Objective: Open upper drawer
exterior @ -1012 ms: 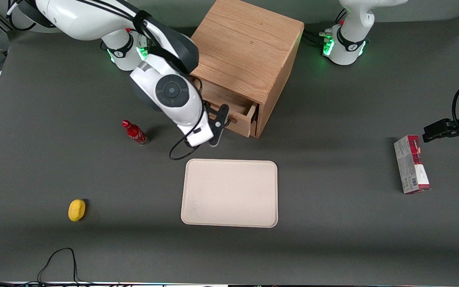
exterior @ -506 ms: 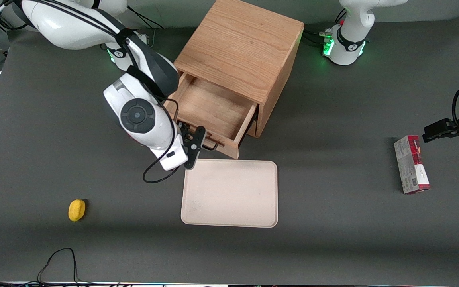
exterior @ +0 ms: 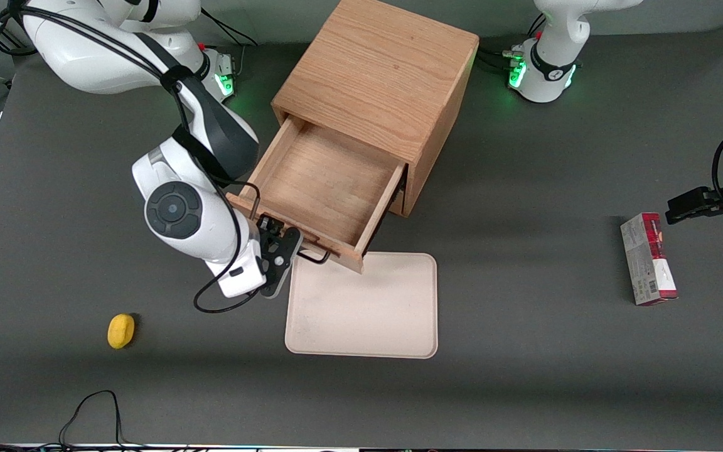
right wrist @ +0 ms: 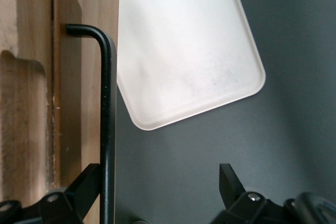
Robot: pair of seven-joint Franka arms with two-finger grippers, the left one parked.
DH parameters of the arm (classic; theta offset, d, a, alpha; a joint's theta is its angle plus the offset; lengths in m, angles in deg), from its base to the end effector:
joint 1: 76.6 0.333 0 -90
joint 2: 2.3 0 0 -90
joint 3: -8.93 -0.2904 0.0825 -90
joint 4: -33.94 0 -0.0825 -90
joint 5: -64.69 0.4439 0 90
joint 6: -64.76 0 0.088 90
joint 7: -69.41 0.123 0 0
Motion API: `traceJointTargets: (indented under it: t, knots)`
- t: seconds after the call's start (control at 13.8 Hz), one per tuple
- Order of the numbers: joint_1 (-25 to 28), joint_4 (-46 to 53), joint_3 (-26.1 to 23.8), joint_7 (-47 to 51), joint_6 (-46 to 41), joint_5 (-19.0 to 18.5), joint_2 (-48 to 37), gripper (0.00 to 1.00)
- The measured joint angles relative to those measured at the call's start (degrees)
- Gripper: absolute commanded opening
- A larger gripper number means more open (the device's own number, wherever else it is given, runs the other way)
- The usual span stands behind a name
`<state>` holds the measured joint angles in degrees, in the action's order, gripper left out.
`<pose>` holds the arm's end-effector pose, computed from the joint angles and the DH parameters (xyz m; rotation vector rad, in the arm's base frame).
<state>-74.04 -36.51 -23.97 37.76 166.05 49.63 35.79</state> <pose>0.6840 0.3400 0.3694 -2.5795 -1.6381 0.0482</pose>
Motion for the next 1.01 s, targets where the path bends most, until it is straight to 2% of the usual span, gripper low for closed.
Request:
traceJointTargets:
  t: [0.43,0.58,0.65,0.8,1.01]
  knots:
    - [-0.1,7.7,1.8,0.0,-0.1,-0.1,-0.6,1.0]
    - [-0.5,9.1,2.3,1.0,-1.8,0.5,-3.4,1.0]
    - [-1.3,9.1,3.4,3.3,-6.0,2.3,-5.9,1.0]
    - [-2.5,7.0,9.1,8.8,-13.1,7.5,-12.7,1.0]
    - [-3.3,-4.9,18.0,15.2,-14.7,11.7,-25.5,1.0]
